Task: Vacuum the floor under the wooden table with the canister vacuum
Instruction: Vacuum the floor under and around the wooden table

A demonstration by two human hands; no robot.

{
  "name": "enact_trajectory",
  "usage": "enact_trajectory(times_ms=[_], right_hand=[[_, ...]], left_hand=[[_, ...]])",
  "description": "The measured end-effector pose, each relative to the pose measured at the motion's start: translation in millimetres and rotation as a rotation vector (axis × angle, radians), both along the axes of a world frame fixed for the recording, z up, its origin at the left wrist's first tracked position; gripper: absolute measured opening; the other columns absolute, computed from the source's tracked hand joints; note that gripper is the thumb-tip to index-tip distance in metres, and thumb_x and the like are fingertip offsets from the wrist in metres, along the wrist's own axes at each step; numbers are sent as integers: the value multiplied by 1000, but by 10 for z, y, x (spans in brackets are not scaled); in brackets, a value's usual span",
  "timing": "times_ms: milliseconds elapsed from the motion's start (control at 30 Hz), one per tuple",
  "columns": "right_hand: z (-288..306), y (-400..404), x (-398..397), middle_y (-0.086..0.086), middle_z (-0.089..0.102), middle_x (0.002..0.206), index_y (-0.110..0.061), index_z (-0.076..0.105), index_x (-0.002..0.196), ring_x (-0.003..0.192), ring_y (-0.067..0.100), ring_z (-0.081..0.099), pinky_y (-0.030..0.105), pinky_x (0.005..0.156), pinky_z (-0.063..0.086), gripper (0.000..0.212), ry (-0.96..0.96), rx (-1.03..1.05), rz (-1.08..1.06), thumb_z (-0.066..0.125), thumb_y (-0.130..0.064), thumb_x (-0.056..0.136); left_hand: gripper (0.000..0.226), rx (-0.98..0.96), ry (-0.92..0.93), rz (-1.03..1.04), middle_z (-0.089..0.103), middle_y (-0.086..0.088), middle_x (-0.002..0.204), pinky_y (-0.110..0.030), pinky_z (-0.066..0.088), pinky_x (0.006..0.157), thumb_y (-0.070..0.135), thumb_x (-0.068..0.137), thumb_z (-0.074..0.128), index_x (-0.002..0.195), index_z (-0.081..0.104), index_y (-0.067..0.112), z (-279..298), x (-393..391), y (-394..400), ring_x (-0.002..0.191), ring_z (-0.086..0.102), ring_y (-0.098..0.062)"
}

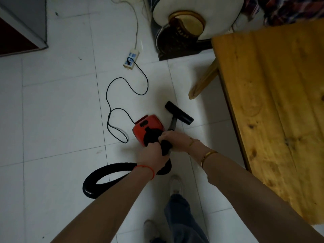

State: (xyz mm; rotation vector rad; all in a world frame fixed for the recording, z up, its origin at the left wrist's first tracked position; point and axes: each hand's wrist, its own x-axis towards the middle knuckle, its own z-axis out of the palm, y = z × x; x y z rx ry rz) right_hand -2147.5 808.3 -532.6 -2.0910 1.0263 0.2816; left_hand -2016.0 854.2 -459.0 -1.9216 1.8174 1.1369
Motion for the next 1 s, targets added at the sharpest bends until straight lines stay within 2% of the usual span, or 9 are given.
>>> enact_trajectory(times_ms=[100,267,433,567,700,800,1000], right_hand=[[-6,-258,-176,9,60,95,-8,59,89,83,21,57,28,77,43,9,0,20,-66,58,-1,83],[-3,-496,-432,6,65,84,-19,51,77,81,19,61,34,80,50,22,19,23,-106,58,2,80],[39,-399,-510,3,64,86,-18,57,80,80,13,58,33,81,50,18,8,64,-204,60,0,78],[-6,-148,-411,-2,62,85,-26,52,75,80,15,60,38,80,52,29,-43,85,-296,60,2,76],[34,171,-189,7,63,92,-10,62,84,86,20,58,36,86,48,15,-64,71,-370,57,3,79],[65,428,-6,8,61,95,-5,64,90,87,19,54,29,83,44,14,-125,84,-506,58,2,79],[75,878,306,7,58,92,-9,62,90,82,15,47,25,75,37,19,-171,62,-626,66,-4,72]], left_hand=[[20,7,-11,-37,63,-1,75,-22,41,47,31,87,54,93,62,13,-24,-161,-318,59,59,-16],[18,39,9,-92,63,-2,75,-22,44,46,28,87,57,93,62,12,-23,-392,-640,61,61,-17],[16,56,10,-162,61,-1,75,-23,44,47,27,85,58,91,62,12,-27,-424,-640,63,62,-18],[20,55,7,-240,66,-3,77,-24,45,46,31,84,59,90,64,13,-42,-296,-509,62,63,-18],[19,66,-21,-367,61,-2,76,-21,35,42,30,86,57,91,62,12,-33,-78,-345,55,54,-13],[19,56,-26,-450,62,-4,78,-25,42,47,28,85,55,93,62,12,-36,117,-206,61,59,-18],[24,31,-5,-600,58,-5,82,-33,52,63,29,84,59,95,60,8,-18,426,11,72,63,-23]])
